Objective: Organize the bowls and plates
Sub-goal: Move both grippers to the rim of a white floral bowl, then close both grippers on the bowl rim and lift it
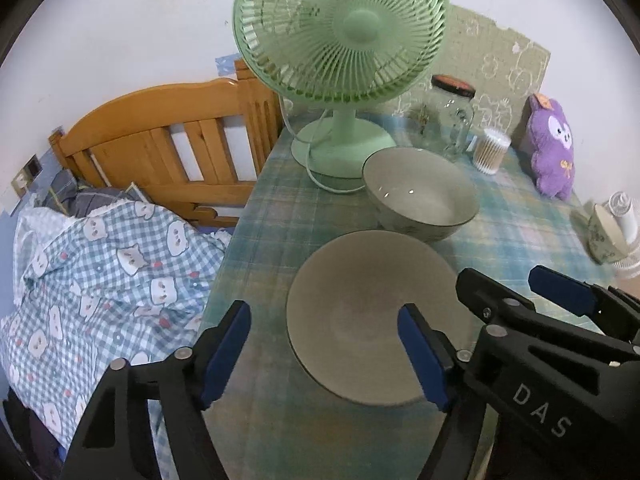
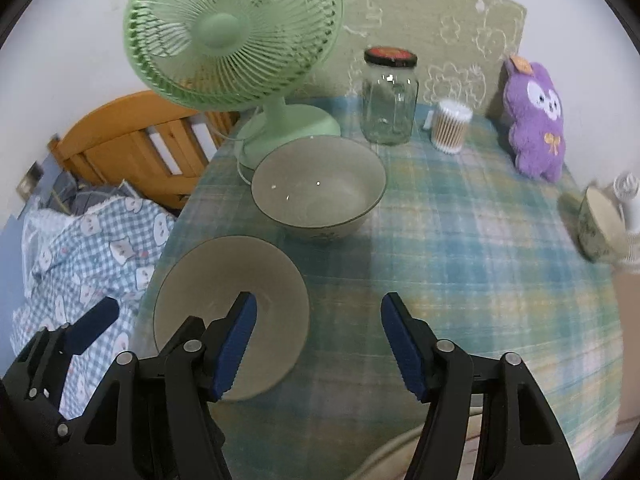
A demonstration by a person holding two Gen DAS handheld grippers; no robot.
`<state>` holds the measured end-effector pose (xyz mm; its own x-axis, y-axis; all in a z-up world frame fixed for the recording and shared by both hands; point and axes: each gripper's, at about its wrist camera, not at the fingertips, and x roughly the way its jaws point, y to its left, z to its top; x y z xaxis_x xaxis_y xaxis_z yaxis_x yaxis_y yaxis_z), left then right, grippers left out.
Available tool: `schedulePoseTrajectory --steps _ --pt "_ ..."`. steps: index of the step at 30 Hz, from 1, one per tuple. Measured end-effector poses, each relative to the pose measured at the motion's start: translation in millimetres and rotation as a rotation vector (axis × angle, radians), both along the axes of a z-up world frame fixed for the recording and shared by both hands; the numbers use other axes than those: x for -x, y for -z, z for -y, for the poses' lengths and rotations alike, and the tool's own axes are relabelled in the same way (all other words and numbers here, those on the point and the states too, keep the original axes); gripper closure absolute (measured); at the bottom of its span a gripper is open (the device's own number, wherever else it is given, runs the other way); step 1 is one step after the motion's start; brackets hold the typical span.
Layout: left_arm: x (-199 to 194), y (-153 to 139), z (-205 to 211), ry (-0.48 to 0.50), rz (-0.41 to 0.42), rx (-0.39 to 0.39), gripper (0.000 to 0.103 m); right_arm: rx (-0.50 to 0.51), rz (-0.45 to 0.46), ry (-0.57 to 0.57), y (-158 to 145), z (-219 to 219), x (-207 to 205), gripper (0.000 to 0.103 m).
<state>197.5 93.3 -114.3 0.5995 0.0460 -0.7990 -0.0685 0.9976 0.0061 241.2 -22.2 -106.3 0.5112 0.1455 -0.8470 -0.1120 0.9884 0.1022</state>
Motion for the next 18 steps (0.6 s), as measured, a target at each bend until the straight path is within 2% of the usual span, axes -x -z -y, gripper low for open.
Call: schedulePoseTrajectory --steps 4,8,12,14,18 --pt "-12.8 11.3 -7.3 0.032 -0.005 0.017 0.049 0.016 -0.017 0.019 11.0 -8.3 -9.3 0.05" --pt "-25.0 23.7 -11.3 0.051 -0.023 0.034 0.051 0.025 -0.041 0.03 20.8 -12.6 -18.8 0.055" --pt "-30.2 33.3 -12.9 0.064 -0.044 0.039 0.058 0.024 -0.069 0.033 30.6 -17.3 -23.1 0.063" --pt "-31.7 37.4 -12.9 0.071 -0.053 0.038 0.063 0.029 -0.076 0.036 34.2 -20.2 -24.5 0.075" --pt "-33.0 41.7 -13.9 0.076 -0.062 0.032 0.07 0.033 -0.091 0.047 39.1 -22.8 -26.9 0.078"
